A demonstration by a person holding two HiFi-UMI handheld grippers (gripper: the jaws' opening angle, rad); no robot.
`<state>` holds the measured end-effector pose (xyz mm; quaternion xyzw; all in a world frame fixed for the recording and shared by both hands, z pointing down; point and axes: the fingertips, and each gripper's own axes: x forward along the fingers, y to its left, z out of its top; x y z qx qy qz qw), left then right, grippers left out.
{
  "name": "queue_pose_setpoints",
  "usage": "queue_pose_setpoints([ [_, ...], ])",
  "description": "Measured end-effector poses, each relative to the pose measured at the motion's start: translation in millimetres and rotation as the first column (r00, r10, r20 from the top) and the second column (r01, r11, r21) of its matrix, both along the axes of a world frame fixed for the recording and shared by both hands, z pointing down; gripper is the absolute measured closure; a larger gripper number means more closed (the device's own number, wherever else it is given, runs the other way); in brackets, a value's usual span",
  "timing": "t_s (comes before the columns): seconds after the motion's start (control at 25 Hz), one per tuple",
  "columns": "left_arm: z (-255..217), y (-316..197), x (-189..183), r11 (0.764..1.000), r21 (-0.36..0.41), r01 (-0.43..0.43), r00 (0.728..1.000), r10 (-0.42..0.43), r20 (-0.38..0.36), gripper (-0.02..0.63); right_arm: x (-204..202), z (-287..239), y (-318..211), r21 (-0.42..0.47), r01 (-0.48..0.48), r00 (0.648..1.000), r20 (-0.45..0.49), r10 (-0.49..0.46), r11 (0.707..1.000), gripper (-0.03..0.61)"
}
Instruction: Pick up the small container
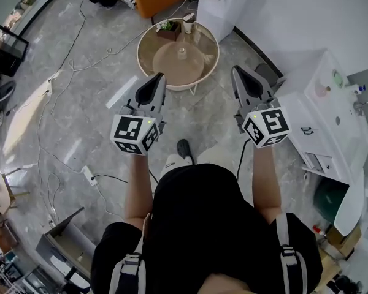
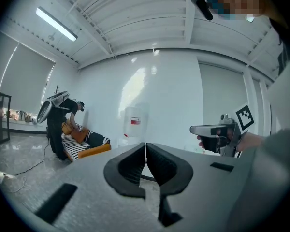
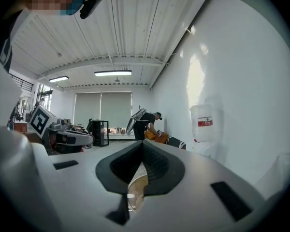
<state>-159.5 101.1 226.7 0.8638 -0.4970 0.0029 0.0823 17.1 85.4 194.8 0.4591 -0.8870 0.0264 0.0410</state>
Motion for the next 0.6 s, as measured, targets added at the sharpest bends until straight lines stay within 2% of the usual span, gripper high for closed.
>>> queue_pose_setpoints([
  [0.24, 2, -27, -2, 1.000, -0.003, 0.004, 1.000, -0.004, -0.015, 0.594, -4, 0, -27, -0.009, 0.000, 1.000, -0.002, 0.000, 1.000, 0.574],
  [0.6, 4, -81, 2, 0.997, -0.009, 0.073, 0.997, -0.073, 0.008, 0.594, -9, -2, -101, 0.004, 0.086, 0.996, 0.013, -0.086, 0.996, 0.574],
])
